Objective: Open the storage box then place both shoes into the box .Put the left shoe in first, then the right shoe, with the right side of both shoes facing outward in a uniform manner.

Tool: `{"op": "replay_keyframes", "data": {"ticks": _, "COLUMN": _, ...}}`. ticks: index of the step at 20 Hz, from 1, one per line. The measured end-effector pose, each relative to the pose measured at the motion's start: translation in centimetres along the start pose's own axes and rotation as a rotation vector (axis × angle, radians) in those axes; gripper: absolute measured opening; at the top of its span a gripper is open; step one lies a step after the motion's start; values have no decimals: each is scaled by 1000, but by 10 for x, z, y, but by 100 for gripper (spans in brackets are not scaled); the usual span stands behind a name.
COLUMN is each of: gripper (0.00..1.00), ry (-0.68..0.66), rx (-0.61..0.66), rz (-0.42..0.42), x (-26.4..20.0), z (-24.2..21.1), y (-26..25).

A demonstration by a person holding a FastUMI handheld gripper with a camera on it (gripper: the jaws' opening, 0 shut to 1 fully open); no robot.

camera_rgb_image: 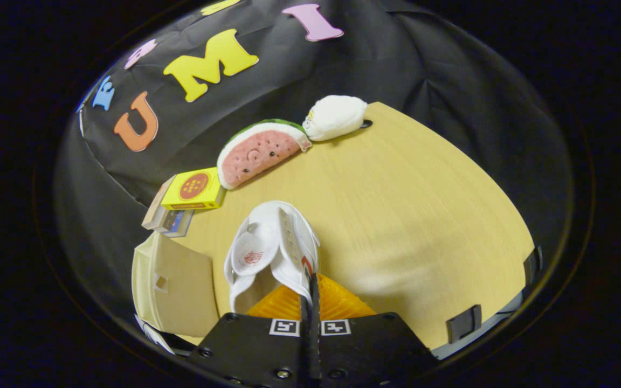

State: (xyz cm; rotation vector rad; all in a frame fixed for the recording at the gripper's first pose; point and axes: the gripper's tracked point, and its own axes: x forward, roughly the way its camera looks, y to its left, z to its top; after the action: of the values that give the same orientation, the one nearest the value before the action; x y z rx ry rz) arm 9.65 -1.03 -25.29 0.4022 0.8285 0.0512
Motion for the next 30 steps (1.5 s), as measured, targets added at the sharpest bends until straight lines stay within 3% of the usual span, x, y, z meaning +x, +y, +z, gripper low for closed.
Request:
{"op": "replay_keyframes", "data": {"ticks": 7, "gripper": 0, "ry": -112, "rx": 56, "rz": 7, "x": -52, "z": -19, "y": 144}}
{"op": "replay_keyframes", "data": {"ticks": 15, "gripper": 0, "ry": -167, "rx": 69, "rz": 10, "x": -43, "z": -65, "y": 261}}
{"op": "replay_keyframes", "data": {"ticks": 30, "gripper": 0, "ry": -281, "rx": -25, "rz": -163, "x": 4, "z": -109, "y": 287}}
